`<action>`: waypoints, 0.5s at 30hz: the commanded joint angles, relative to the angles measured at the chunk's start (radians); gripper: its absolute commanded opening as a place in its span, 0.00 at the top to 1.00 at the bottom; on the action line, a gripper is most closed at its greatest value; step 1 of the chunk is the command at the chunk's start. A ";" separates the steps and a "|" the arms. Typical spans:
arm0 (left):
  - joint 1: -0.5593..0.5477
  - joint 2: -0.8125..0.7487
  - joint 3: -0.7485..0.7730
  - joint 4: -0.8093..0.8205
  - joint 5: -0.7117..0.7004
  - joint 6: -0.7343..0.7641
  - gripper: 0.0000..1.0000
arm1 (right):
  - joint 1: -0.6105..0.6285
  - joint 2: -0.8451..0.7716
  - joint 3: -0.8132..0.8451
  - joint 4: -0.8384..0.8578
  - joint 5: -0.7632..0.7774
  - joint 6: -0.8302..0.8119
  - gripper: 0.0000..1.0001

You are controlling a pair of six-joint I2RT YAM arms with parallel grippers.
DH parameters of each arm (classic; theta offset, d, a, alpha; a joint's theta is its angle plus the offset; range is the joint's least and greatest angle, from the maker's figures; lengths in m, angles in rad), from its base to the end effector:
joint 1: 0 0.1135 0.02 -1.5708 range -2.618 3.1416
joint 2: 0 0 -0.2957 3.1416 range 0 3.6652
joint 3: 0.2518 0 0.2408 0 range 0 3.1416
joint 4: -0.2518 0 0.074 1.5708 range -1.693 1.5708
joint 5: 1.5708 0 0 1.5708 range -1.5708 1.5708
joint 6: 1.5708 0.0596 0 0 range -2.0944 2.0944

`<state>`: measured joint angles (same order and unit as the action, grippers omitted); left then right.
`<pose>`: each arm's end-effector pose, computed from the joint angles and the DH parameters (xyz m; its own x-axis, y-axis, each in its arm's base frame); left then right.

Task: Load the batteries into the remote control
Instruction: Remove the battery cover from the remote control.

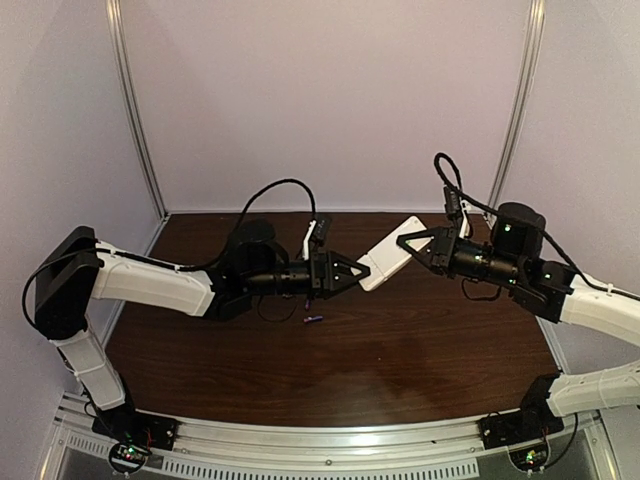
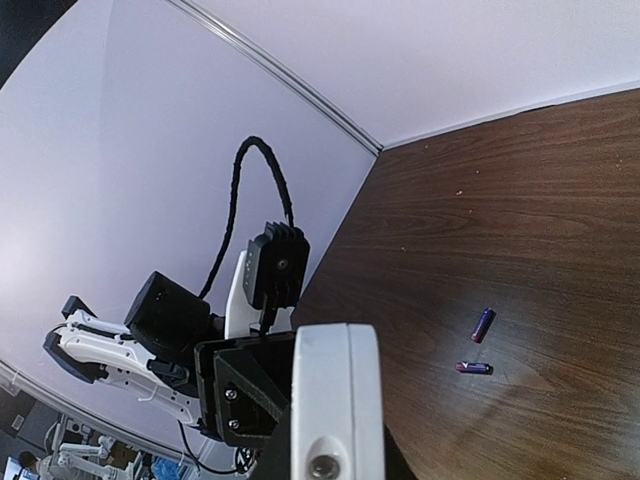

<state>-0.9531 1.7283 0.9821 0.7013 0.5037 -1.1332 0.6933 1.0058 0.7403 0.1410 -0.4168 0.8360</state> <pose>0.2108 -0.3463 0.2856 -0.9107 -0.0879 -0.4037 0.3974 0.0815 -0.9140 0.1615 0.1655 0.3440 -0.7269 0.2782 -0.6279 -0.5280 0.3583 0.7699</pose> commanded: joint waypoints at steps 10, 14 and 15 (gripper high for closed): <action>-0.001 0.008 0.006 -0.043 -0.018 0.016 0.70 | -0.004 -0.029 0.043 -0.017 0.048 -0.044 1.00; -0.001 0.010 0.017 -0.052 -0.009 0.016 0.67 | -0.004 -0.032 0.045 -0.046 0.081 -0.061 1.00; 0.000 0.010 0.019 -0.055 -0.010 0.018 0.65 | -0.004 -0.031 0.044 -0.044 0.080 -0.062 1.00</action>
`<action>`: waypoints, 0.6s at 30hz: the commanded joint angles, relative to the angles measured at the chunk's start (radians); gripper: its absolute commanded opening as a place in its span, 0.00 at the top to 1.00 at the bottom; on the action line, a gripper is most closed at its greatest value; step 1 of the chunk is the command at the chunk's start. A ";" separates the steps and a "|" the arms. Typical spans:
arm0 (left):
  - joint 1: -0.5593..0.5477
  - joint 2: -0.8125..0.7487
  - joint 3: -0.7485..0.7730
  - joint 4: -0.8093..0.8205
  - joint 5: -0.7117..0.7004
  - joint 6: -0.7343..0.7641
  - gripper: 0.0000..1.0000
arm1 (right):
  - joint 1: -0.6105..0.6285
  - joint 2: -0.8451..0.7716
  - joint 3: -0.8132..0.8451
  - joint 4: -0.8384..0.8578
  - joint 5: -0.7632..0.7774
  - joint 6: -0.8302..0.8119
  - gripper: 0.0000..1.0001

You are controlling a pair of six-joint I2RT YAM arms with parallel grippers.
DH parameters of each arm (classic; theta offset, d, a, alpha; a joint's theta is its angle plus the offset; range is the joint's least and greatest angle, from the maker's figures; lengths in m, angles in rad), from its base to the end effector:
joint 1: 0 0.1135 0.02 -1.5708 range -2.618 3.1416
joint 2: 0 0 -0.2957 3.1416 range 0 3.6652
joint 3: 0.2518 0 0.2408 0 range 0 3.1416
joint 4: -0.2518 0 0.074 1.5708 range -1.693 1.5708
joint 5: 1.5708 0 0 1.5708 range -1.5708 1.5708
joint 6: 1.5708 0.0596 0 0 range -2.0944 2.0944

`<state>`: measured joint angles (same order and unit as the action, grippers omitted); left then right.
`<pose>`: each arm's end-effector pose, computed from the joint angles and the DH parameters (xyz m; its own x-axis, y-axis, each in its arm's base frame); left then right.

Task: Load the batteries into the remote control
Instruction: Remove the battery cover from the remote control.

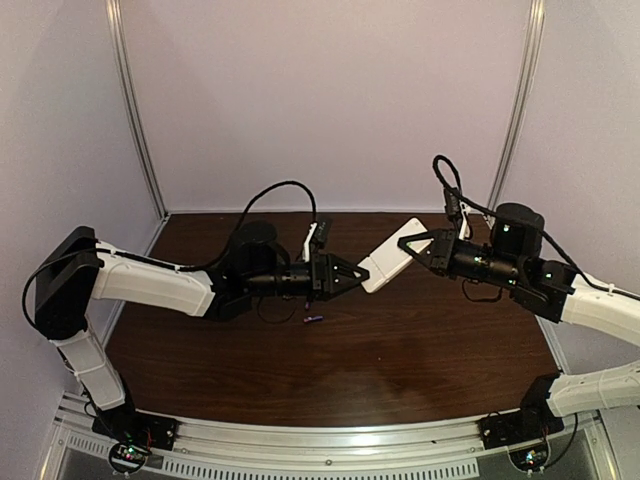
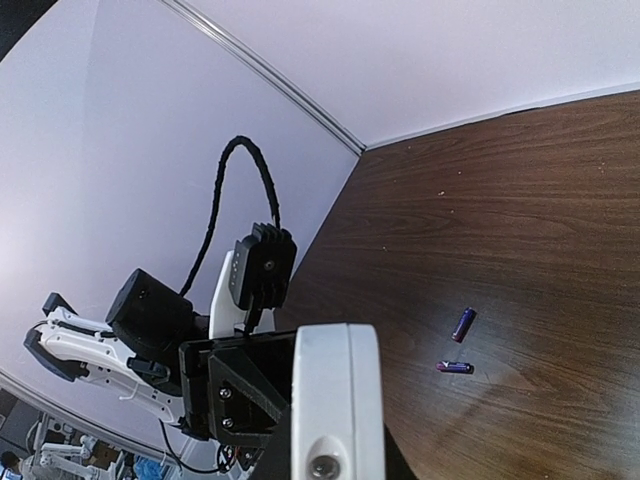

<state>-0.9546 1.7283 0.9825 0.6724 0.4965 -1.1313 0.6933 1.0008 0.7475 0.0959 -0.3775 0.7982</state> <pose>0.2106 -0.3465 0.2821 -0.9159 -0.0835 -0.3927 0.3838 0.1054 -0.9174 0.1621 0.1633 0.3418 -0.7101 0.2755 -0.6480 -0.5238 0.4084 0.7476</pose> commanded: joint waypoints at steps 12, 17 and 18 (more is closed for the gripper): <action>0.002 0.017 0.024 0.010 0.015 0.013 0.78 | -0.005 -0.012 0.044 -0.020 0.050 -0.042 1.00; 0.001 0.016 0.027 0.027 0.027 0.010 0.73 | -0.005 -0.010 0.047 -0.049 0.082 -0.052 1.00; 0.000 0.016 0.027 0.029 0.027 0.010 0.72 | -0.005 -0.009 0.047 -0.051 0.085 -0.054 1.00</action>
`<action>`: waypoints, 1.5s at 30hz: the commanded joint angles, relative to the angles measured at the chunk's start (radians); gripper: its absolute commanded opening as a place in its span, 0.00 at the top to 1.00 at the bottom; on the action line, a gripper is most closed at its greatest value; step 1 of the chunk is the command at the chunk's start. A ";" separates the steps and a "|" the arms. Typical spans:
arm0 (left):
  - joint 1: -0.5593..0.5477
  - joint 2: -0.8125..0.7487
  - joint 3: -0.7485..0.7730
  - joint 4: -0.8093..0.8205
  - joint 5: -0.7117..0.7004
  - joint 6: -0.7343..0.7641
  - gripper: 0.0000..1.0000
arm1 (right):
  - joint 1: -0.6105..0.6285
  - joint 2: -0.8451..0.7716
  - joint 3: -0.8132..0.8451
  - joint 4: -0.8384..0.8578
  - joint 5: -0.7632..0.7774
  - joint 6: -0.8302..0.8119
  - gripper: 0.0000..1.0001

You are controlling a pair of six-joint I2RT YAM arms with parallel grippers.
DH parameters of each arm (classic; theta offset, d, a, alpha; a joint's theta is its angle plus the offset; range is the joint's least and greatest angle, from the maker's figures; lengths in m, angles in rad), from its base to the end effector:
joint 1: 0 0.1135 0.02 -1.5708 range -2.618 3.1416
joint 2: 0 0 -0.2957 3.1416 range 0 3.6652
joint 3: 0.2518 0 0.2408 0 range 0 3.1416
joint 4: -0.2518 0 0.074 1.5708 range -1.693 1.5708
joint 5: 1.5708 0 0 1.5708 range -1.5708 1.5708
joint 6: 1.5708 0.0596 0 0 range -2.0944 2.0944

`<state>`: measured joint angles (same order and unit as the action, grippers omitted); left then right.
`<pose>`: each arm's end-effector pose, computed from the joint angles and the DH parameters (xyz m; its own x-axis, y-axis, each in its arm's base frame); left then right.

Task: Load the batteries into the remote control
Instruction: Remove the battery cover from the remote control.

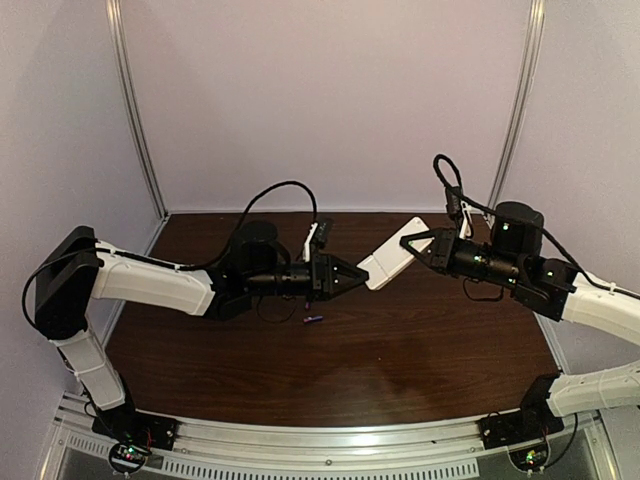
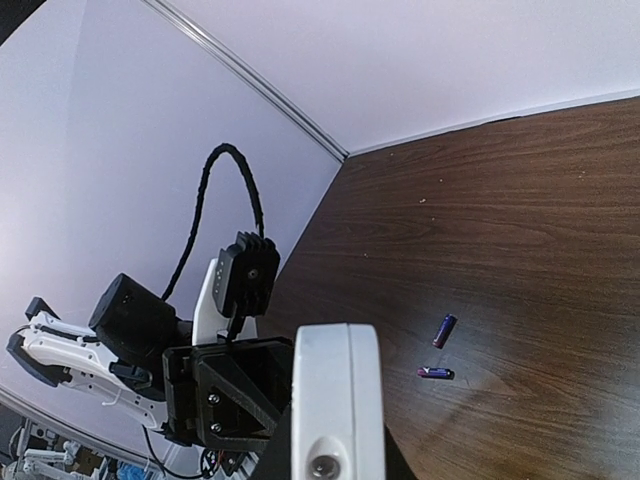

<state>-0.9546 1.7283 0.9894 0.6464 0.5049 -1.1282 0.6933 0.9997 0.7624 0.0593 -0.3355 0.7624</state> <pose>0.2104 -0.3470 0.2812 -0.9198 -0.0696 -0.3861 0.3769 0.1164 -0.9189 0.1637 0.1615 0.3427 -0.6874 0.2768 -0.6715 -0.5226 0.4536 0.7219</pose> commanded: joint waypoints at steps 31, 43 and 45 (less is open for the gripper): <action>0.069 -0.047 -0.161 0.446 0.064 -0.101 1.00 | -0.201 -0.038 -0.002 -0.053 -0.038 -0.029 1.00; 0.328 -0.313 -0.389 -0.108 -0.109 0.128 1.00 | -0.231 -0.053 -0.043 -0.094 -0.097 -0.053 1.00; 0.311 -0.329 -0.339 -0.258 -0.111 0.256 0.84 | -0.245 -0.053 -0.039 -0.114 -0.101 -0.068 1.00</action>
<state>-0.6273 1.4460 0.5957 0.6643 0.4366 -1.0946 0.4721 0.9619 0.7330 -0.0219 -0.4274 0.7284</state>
